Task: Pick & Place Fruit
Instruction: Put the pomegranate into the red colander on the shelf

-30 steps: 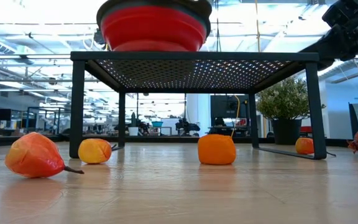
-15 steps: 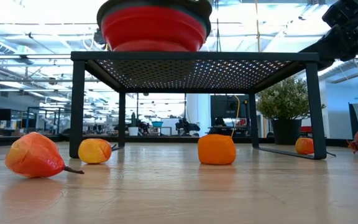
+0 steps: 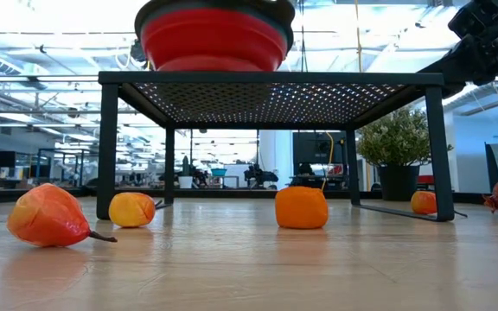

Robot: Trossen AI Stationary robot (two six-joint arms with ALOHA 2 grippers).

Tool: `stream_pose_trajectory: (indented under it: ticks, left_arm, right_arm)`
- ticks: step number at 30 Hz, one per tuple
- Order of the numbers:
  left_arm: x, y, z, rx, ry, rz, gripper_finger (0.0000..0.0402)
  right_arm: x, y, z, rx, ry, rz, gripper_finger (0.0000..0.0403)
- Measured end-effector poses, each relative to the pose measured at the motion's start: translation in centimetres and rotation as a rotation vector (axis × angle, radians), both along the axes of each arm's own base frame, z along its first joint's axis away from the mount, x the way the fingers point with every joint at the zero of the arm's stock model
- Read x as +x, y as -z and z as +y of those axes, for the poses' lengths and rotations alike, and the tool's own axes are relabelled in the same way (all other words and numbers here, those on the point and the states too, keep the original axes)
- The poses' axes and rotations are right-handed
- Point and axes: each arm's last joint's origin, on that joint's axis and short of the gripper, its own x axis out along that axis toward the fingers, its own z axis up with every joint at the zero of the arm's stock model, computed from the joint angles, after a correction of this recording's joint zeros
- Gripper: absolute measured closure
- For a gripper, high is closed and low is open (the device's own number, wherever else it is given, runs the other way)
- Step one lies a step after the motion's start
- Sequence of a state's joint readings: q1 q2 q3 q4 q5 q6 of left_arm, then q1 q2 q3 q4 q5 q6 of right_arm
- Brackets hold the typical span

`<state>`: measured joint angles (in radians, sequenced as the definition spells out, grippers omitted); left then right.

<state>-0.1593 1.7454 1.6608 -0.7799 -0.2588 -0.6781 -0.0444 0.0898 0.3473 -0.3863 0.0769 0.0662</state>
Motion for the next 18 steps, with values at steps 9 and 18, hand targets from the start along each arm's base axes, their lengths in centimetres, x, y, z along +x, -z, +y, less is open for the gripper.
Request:
stream_pose_trajectory:
  ticks: [9, 18]
  left_arm:
    - [-0.13, 0.13, -0.09, -0.041, 0.013, 0.020, 0.0192]
    - [-0.13, 0.14, -0.12, -0.064, 0.011, 0.020, 0.0192]
  right_arm:
    - [0.00, 0.01, 0.00, 0.000, 0.000, 0.000, 0.0403]
    - [0.00, 0.01, 0.00, 0.000, 0.000, 0.000, 0.0403]
